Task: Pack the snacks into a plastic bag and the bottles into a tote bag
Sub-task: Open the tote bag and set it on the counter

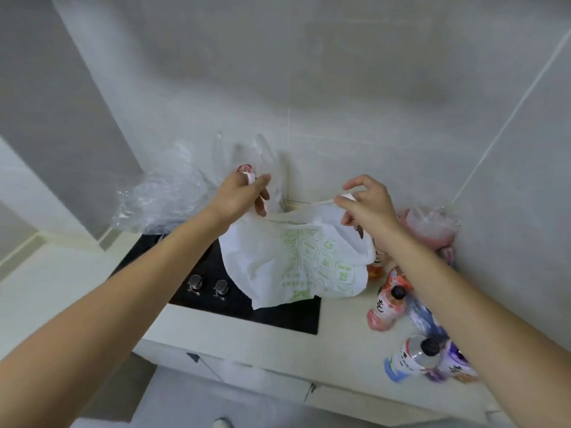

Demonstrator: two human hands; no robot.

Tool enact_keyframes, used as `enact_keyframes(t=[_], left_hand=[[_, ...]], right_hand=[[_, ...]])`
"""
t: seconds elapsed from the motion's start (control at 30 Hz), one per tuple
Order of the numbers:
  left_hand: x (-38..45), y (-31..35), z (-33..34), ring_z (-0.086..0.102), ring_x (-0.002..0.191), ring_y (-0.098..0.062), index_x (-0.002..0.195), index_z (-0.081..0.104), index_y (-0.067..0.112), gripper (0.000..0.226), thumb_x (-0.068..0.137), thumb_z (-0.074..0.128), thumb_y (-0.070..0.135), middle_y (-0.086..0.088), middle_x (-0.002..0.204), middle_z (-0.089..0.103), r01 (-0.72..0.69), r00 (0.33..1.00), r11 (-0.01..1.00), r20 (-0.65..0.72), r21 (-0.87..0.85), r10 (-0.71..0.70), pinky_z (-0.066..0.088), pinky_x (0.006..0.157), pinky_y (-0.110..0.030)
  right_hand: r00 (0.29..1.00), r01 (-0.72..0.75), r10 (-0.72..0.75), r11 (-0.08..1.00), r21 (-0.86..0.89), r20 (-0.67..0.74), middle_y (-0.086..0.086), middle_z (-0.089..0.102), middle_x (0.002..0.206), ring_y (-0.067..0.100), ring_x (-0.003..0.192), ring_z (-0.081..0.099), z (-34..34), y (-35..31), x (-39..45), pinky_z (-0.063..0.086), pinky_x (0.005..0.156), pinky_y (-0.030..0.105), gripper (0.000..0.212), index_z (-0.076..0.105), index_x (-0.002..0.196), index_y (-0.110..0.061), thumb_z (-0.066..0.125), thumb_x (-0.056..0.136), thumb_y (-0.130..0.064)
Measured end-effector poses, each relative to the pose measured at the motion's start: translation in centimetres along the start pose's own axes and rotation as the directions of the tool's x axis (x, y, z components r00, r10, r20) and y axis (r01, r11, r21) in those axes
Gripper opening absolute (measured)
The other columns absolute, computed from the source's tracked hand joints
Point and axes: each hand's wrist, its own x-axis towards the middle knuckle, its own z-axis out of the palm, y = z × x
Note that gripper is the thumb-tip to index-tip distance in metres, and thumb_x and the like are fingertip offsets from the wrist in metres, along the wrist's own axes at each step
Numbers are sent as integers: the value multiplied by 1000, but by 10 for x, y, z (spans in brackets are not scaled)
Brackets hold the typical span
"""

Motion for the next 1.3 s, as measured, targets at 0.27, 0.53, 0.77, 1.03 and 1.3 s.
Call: enact_keyframes(t=[0.27,0.53,0.77,1.03,1.3], left_hand=[[-40,-70,8,71,64,-27,93,54,2,40,104,43,39,-10,71,65,59,997,847,-68,528,-27,48,65,-38],[-33,-108,20,52,60,-31,138,42,24,57,87,56,1,-12,106,44,-278,917,434,102,857,385,36,39,-32],[-15,-139,28,34,141,-36,118,64,16,34,86,63,25,-13,157,34,-544,760,67,458,836,461,29,117,-52],[14,-161,59,30,140,-33,157,19,15,95,85,67,56,-12,145,43,-510,846,-29,508,860,165,16,121,-55],[29,-175,71,35,126,-29,106,73,25,21,88,61,23,-10,144,39,-518,843,-52,520,854,138,31,105,-46]], right_hand=[[999,-45,40,975,-219,-29,13,69,84,26,66,72,12,58,-26,65,60,46,19,57,108,-28,48,101,-13],[971,184,-84,859,-477,222,-19,33,144,16,95,63,25,84,-35,61,49,40,45,64,102,-34,37,100,1],[957,290,-110,409,-865,269,8,26,152,32,112,58,36,105,-31,39,65,34,51,48,141,-18,65,93,-21],[987,161,-50,302,-940,153,18,27,143,39,110,55,39,122,-26,47,62,39,70,41,143,-9,77,85,-27],[996,82,6,209,-975,85,20,31,144,39,100,59,31,137,-26,48,62,40,62,44,135,-7,72,90,-39]])
